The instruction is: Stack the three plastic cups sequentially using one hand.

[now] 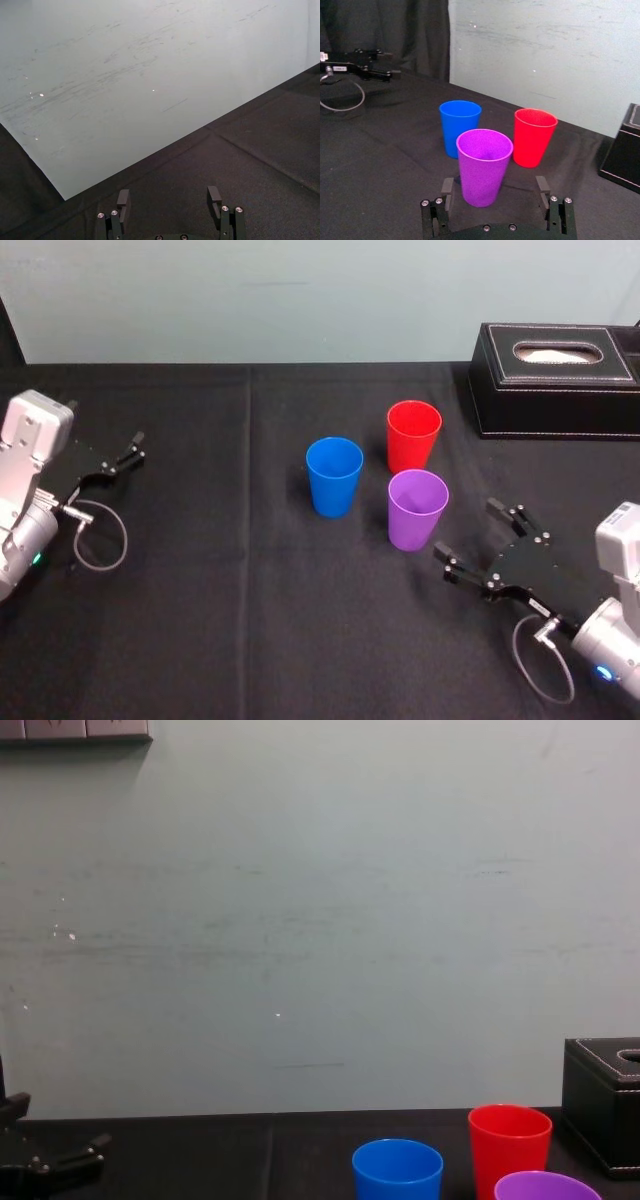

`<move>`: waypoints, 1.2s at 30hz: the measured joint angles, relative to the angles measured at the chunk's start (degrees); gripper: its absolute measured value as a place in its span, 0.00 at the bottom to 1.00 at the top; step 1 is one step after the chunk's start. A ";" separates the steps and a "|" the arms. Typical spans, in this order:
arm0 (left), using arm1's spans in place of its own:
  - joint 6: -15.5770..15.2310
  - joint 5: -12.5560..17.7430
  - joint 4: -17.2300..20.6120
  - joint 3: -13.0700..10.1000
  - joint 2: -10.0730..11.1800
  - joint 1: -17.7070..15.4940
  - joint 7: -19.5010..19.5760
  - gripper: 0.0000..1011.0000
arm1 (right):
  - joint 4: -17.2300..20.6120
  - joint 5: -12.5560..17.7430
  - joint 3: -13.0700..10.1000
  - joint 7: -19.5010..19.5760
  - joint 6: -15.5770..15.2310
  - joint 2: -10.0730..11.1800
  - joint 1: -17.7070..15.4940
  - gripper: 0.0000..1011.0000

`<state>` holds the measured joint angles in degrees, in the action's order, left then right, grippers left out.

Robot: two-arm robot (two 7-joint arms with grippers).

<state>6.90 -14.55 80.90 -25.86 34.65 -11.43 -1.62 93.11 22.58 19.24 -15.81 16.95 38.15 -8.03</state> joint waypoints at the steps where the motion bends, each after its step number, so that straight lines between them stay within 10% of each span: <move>1: 0.00 0.00 0.00 0.00 0.00 0.00 0.00 0.99 | 0.05 -0.20 0.06 -0.05 -0.14 -0.12 0.07 0.99; 36: 0.00 0.00 0.00 0.00 0.00 0.00 0.00 0.99 | -6.20 -2.06 0.05 -2.78 -5.56 -10.74 6.69 0.99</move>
<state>6.91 -14.55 80.90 -25.86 34.65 -11.43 -1.62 86.92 20.52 19.30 -18.59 11.39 27.41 -1.34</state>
